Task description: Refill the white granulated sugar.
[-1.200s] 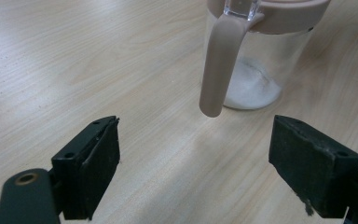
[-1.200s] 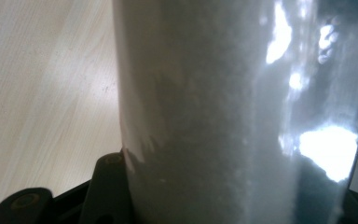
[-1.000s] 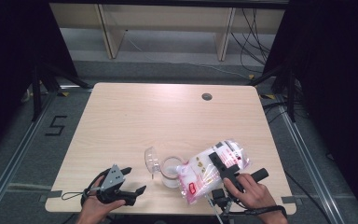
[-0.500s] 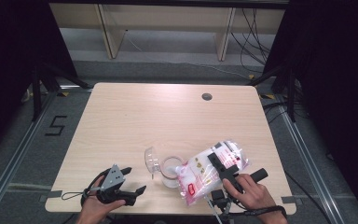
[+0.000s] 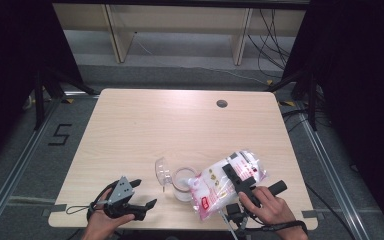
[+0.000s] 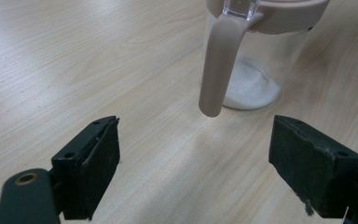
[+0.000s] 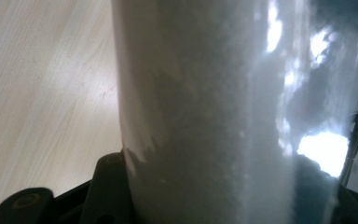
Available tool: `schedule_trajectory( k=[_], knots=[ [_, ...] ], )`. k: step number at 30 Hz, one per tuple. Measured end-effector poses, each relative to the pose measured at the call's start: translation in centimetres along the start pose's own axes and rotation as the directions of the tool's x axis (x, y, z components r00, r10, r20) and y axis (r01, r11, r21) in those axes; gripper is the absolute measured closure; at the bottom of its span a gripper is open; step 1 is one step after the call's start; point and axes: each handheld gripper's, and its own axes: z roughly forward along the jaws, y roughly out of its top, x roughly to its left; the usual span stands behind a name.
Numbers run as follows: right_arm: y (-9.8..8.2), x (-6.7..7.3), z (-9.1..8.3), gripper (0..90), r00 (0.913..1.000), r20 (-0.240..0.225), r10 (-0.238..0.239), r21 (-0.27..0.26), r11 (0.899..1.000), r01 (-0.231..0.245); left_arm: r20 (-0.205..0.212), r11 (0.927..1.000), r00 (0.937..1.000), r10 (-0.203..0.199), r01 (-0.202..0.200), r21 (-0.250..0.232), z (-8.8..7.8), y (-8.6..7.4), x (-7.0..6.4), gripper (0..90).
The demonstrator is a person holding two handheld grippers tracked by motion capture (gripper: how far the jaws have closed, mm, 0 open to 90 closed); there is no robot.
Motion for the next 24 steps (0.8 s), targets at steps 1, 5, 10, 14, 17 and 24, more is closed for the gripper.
schedule_trajectory(
  k=[1,5,10,14,17,24],
  knots=[
    [-0.02,0.16,-0.08,54.5,0.9998,0.0,0.02,0.011,1.0,-0.02,0.0,1.0,1.0,0.0,0.0,-0.001,0.0,0.0,0.0,16.1],
    [0.01,0.06,-0.11,54.5,0.9999,0.003,0.011,0.009,1.0,-0.011,-0.003,1.0,1.0,-0.005,0.005,-0.002,0.03,0.0,-0.07,16.1],
    [0.01,0.07,-0.04,54.6,0.9999,0.006,0.015,0.002,1.0,-0.015,-0.004,1.0,1.0,-0.003,0.003,-0.001,0.01,0.01,-0.06,16.1],
    [0.0,0.07,-0.07,54.6,0.9998,0.006,0.018,0.006,1.0,-0.018,-0.004,1.0,1.0,0.0,0.0,0.002,-0.01,0.01,-0.03,16.1],
    [-0.02,0.08,-0.12,54.6,0.9997,0.007,0.022,0.01,1.0,-0.022,-0.001,1.0,1.0,0.001,-0.001,0.001,0.0,0.01,0.0,16.1],
    [-0.07,0.01,-0.17,54.6,0.9998,0.003,0.019,0.013,1.0,-0.019,0.0,1.0,1.0,-0.001,0.001,-0.002,0.01,0.01,-0.01,16.1]
  ],
)
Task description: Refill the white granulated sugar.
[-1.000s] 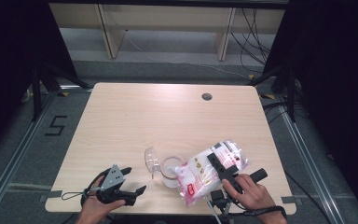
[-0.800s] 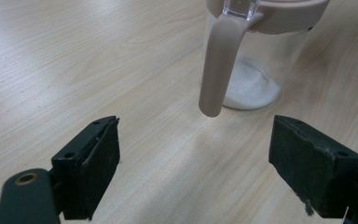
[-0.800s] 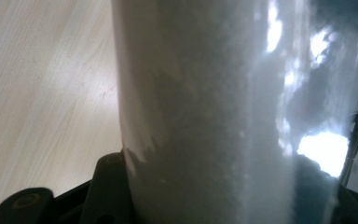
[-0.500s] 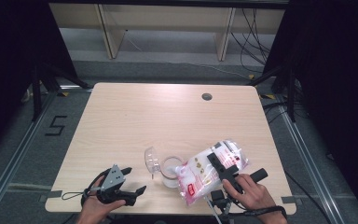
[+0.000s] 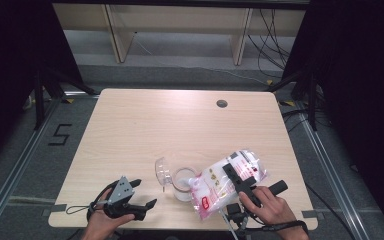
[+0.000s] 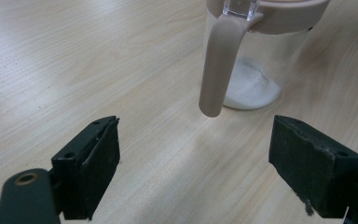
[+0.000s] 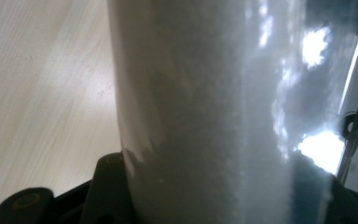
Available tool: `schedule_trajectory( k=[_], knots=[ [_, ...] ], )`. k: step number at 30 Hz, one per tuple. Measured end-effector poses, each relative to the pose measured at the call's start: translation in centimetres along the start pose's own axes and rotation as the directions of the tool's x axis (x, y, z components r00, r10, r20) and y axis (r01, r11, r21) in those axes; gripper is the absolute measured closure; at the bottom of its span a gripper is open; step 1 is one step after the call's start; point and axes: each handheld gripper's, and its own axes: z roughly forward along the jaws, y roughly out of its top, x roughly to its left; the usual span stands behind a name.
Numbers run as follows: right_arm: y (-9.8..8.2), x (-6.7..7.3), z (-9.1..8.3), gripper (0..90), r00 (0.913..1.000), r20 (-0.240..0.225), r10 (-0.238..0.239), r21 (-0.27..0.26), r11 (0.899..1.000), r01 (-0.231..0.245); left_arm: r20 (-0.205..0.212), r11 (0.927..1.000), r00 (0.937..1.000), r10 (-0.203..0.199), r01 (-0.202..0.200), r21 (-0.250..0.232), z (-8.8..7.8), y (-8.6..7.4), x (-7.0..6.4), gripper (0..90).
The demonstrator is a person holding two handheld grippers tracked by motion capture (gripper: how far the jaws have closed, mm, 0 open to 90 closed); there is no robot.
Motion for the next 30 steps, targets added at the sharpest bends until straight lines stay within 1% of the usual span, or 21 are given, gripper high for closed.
schedule_trajectory(
  k=[2,4,6,8,9,10,11,12,13,15,16,17,18,19,20,21,22,23,25,26,30],
  knots=[
    [-0.01,-0.01,0.01,54.6,1.0,-0.001,-0.001,-0.001,1.0,0.001,-0.008,0.9997,0.9998,0.019,-0.018,0.016,-0.08,0.01,0.15,16.1],
    [-0.01,0.01,0.03,54.6,1.0,0.0,-0.001,-0.001,1.0,0.001,-0.006,0.9999,0.9999,0.012,-0.012,0.01,-0.06,0.01,0.1,16.1],
    [0.0,0.02,0.03,54.6,1.0,0.0,-0.001,-0.001,1.0,0.001,-0.007,0.9997,0.9998,0.019,-0.019,0.016,-0.09,0.02,0.15,16.1],
    [0.02,0.01,0.04,54.6,1.0,0.0,-0.002,-0.002,1.0,0.002,-0.001,1.0,1.0,0.005,-0.005,0.0,-0.01,0.01,-0.03,16.1],
    [0.02,0.0,0.04,54.6,1.0,0.0,-0.003,-0.003,1.0,0.003,-0.003,1.0,1.0,0.002,-0.002,0.0,0.01,0.0,-0.09,16.1],
    [0.03,0.01,0.03,54.7,1.0,0.001,-0.003,-0.003,1.0,0.003,-0.006,1.0,0.9999,0.009,-0.009,0.0,0.01,0.01,-0.11,16.1],
    [0.04,-0.11,0.11,54.7,0.9999,0.001,-0.016,-0.012,1.0,0.016,-0.007,0.9999,0.9999,0.012,-0.012,-0.001,0.03,0.0,-0.11,16.1],
    [0.07,-0.39,0.25,54.7,0.9981,0.004,-0.062,-0.037,0.997,0.062,-0.004,0.9998,0.9999,0.015,-0.015,0.01,-0.02,0.05,-0.09,16.1],
    [0.1,-0.5,0.32,54.6,0.9968,0.006,-0.08,-0.047,0.996,0.08,-0.006,0.9999,0.9999,0.012,-0.012,0.002,0.03,0.02,-0.12,16.1],
    [0.1,-0.53,0.32,54.7,0.9967,0.005,-0.081,-0.048,0.996,0.081,-0.009,0.9999,0.9998,0.016,-0.016,0.0,0.01,0.03,-0.08,16.1],
    [0.11,-0.57,0.34,54.7,0.9958,0.005,-0.091,-0.052,0.994,0.091,-0.009,0.9998,0.9998,0.018,-0.018,-0.001,0.0,0.03,-0.05,16.1],
    [0.05,-0.04,0.01,54.7,0.9999,0.012,-0.008,-0.005,1.0,0.008,-0.009,0.9999,0.9999,0.014,-0.014,-0.002,0.0,0.02,-0.06,16.1],
    [0.04,0.07,0.03,54.7,1.0,0.004,0.005,-0.002,1.0,-0.005,-0.009,0.9999,0.9998,0.016,-0.016,0.0,-0.01,0.02,-0.05,16.1],
    [0.12,-0.23,0.03,54.7,0.9997,0.003,-0.026,-0.006,1.0,0.026,-0.009,0.9999,0.9999,0.015,-0.015,-0.001,0.01,0.02,-0.06,16.1],
    [0.12,-0.2,0.05,54.7,0.9996,0.008,-0.027,-0.01,1.0,0.027,-0.009,0.9999,0.9998,0.016,-0.016,-0.001,0.01,0.02,-0.08,16.1],
    [0.12,-0.16,0.0,54.7,0.9998,0.009,-0.017,-0.006,1.0,0.017,-0.007,0.9999,0.9999,0.013,-0.013,0.001,0.03,0.02,-0.1,16.1],
    [0.11,-0.13,-0.03,54.7,0.9999,0.003,-0.012,-0.004,1.0,0.012,-0.005,0.9999,0.9999,0.014,-0.014,0.006,0.01,0.03,-0.09,16.1],
    [0.12,-0.18,0.0,54.7,0.9998,0.008,-0.02,-0.007,1.0,0.02,-0.006,0.9999,0.9999,0.014,-0.014,0.006,0.01,0.03,-0.1,16.1],
    [0.12,-0.16,-0.01,54.7,0.9999,0.007,-0.015,-0.005,1.0,0.015,-0.007,0.9999,0.9999,0.012,-0.012,-0.001,0.03,0.01,-0.11,16.1],
    [0.15,-0.54,0.21,54.7,0.9971,0.005,-0.076,-0.039,0.996,0.076,-0.008,0.9998,0.9998,0.018,-0.018,0.001,0.0,0.03,-0.06,16.1],
    [0.15,-0.56,0.21,54.7,0.997,0.007,-0.077,-0.04,0.996,0.078,-0.008,0.9999,0.9999,0.012,-0.012,-0.001,0.03,0.0,-0.12,16.1]
  ],
)
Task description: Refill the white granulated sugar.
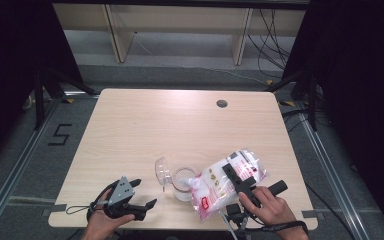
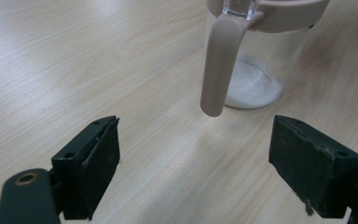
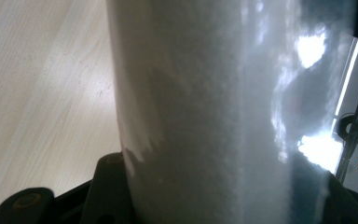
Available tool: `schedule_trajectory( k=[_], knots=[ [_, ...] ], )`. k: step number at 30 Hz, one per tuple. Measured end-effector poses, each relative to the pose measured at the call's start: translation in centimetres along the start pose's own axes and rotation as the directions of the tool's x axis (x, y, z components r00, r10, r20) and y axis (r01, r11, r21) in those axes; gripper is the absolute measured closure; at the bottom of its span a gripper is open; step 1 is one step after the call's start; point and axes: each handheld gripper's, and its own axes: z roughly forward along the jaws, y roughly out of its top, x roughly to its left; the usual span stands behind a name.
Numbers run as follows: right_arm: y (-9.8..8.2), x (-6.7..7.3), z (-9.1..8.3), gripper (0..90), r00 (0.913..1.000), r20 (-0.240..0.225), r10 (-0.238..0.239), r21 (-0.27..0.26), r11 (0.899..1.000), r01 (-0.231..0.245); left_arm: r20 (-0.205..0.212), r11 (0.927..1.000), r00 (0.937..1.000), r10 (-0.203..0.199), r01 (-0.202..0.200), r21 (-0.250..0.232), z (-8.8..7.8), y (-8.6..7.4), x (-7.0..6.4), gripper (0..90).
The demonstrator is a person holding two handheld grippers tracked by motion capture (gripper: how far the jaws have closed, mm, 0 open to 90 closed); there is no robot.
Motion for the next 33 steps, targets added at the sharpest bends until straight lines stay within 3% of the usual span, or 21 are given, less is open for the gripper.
schedule_trajectory(
  k=[2,4,8,9,11,12,15,16,25,27,29,33],
  knots=[
    [0.0,0.0,0.0,54.8,1.0,-0.001,0.001,-0.002,1.0,-0.001,0.002,1.0,1.0,0.001,-0.001,0.002,0.0,0.0,0.0,16.1],
    [0.0,0.5,-0.2,54.9,0.9973,-0.004,0.074,0.032,0.997,-0.073,0.002,1.0,1.0,0.0,0.0,0.001,0.0,0.0,0.0,16.1],
    [0.0,0.5,-0.2,55.1,0.9965,-0.015,0.082,0.042,0.996,-0.082,0.0,1.0,1.0,0.003,-0.003,-0.001,0.0,0.0,0.1,16.1],
    [0.0,0.3,-0.2,55.1,0.9983,-0.012,0.057,0.032,0.998,-0.056,0.0,1.0,1.0,0.003,-0.003,-0.001,0.0,0.0,0.1,16.1],
    [-0.1,0.5,-0.2,55.1,0.9971,0.001,0.076,0.034,0.997,-0.076,0.001,1.0,1.0,0.003,-0.003,-0.001,0.0,0.0,0.1,16.1],
    [-0.1,0.1,0.1,55.2,1.0,-0.007,0.003,-0.008,1.0,-0.003,0.001,1.0,1.0,0.003,-0.003,-0.001,0.0,0.0,0.0,16.1],
    [-0.1,0.0,0.2,55.3,0.9999,-0.007,-0.011,-0.014,1.0,0.011,-0.001,1.0,1.0,0.006,-0.006,0.001,0.0,0.0,0.0,16.1],
    [-0.1,0.7,-0.2,55.3,0.9969,-0.008,0.078,0.037,0.996,-0.078,-0.001,1.0,1.0,0.005,-0.005,0.001,0.0,0.0,0.0,16.1],
    [-0.2,0.6,-0.1,55.6,0.998,-0.007,0.062,0.026,0.998,-0.062,-0.001,1.0,1.0,0.004,-0.004,0.0,0.0,0.0,0.0,16.1],
    [-0.2,0.8,-0.1,55.6,0.9967,-0.003,0.082,0.034,0.996,-0.082,-0.001,1.0,1.0,0.004,-0.004,0.0,0.0,0.0,0.0,16.1],
    [-0.2,0.7,0.0,55.7,0.998,-0.008,0.062,0.022,0.998,-0.062,0.0,1.0,1.0,0.002,-0.002,0.0,0.0,0.0,0.1,16.1],
    [-0.3,1.2,-0.1,56.1,0.9946,-0.021,0.102,0.037,0.994,-0.101,0.0,1.0,1.0,0.002,-0.002,-0.003,0.0,0.0,0.0,16.1]
  ],
)
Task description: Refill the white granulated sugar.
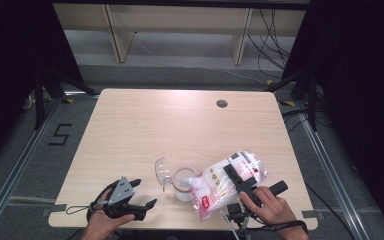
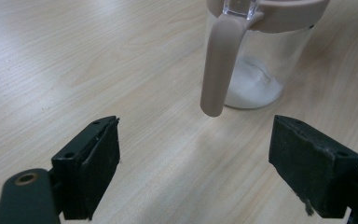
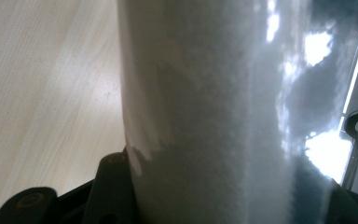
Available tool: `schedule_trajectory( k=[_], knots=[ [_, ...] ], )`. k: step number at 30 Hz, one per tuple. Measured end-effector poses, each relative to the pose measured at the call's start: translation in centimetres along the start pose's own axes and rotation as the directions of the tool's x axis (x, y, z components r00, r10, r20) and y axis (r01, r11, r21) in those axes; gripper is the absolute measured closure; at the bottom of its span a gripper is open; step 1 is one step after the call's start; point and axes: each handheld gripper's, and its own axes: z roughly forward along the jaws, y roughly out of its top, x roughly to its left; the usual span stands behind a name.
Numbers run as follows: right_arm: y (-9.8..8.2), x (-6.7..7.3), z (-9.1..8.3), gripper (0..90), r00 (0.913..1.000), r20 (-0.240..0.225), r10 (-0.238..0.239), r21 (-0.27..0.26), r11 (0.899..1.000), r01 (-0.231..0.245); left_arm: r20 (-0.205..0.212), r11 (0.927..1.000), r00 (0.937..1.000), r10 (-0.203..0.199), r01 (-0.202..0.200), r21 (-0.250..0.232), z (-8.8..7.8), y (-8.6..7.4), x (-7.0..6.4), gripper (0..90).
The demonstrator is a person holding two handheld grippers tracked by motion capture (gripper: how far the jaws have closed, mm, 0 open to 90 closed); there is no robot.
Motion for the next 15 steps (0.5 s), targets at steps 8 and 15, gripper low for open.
schedule_trajectory(
  k=[8,15],
  knots=[
    [0.0,0.0,-0.01,56.3,1.0,0.001,-0.004,0.003,1.0,0.004,-0.001,1.0,1.0,0.001,-0.001,0.002,-0.02,0.02,0.01,16.1],
    [0.06,-0.21,-0.04,56.3,0.9997,-0.001,-0.025,0.006,1.0,0.025,0.0,1.0,1.0,0.001,-0.001,0.003,-0.02,0.02,0.02,16.1]
  ],
)
